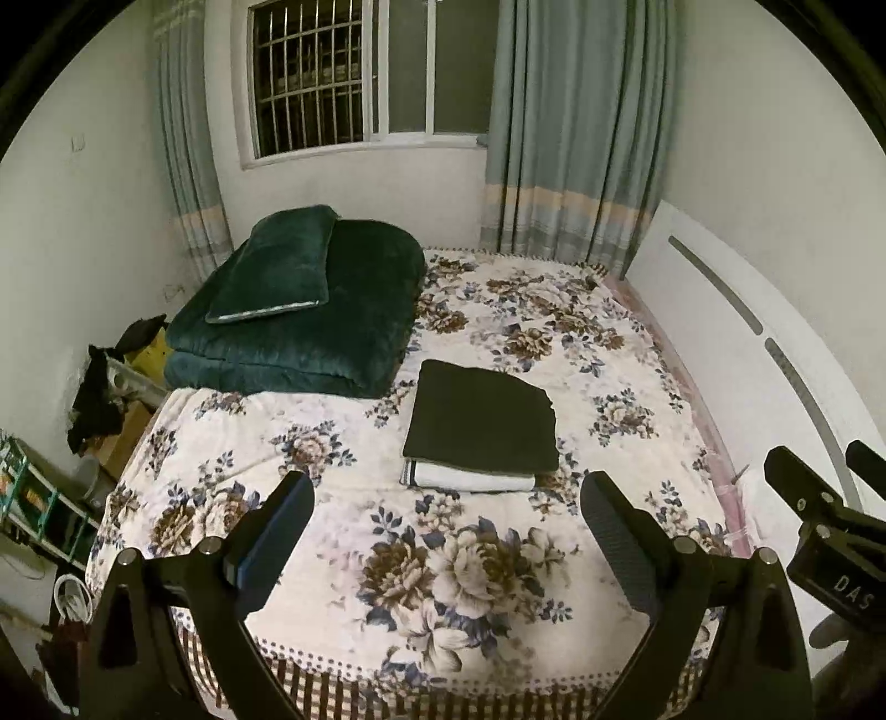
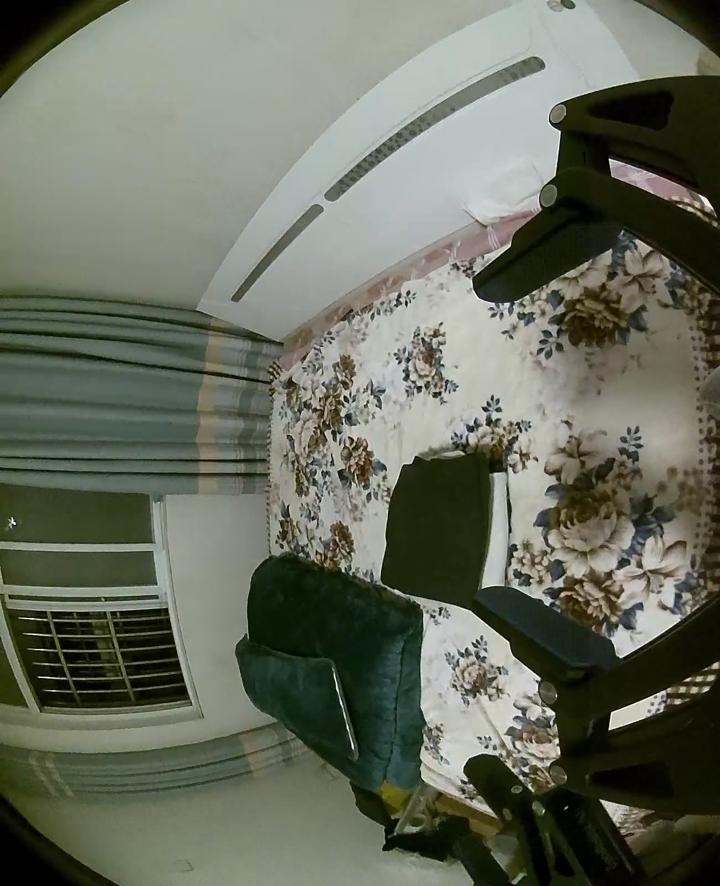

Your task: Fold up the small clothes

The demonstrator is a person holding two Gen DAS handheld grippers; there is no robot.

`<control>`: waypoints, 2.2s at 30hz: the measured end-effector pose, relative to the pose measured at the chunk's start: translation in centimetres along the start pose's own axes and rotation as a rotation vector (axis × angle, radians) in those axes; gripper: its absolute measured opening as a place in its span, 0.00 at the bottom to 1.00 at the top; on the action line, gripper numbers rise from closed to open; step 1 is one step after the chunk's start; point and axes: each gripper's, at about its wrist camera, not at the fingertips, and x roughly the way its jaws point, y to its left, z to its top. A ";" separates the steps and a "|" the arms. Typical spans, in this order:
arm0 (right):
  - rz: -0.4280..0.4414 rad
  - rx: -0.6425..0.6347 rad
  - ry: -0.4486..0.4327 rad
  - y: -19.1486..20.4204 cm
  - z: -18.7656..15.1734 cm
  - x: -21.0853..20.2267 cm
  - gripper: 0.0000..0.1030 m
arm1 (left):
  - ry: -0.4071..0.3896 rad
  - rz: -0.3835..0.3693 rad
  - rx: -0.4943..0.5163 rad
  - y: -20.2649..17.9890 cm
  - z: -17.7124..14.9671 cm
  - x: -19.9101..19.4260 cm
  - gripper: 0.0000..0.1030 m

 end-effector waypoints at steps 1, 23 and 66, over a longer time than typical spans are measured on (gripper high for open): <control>0.005 -0.001 0.004 -0.1 0.2 -0.2 1.00 | 0.004 0.003 -0.004 0.1 0.1 -0.2 0.95; 0.047 -0.032 0.026 -0.2 2.5 -1.1 1.00 | -0.016 0.047 -0.028 0.8 0.8 -2.5 0.95; 0.059 -0.027 0.029 0.6 3.0 -1.2 1.00 | -0.045 0.053 0.000 0.3 3.1 -3.8 1.00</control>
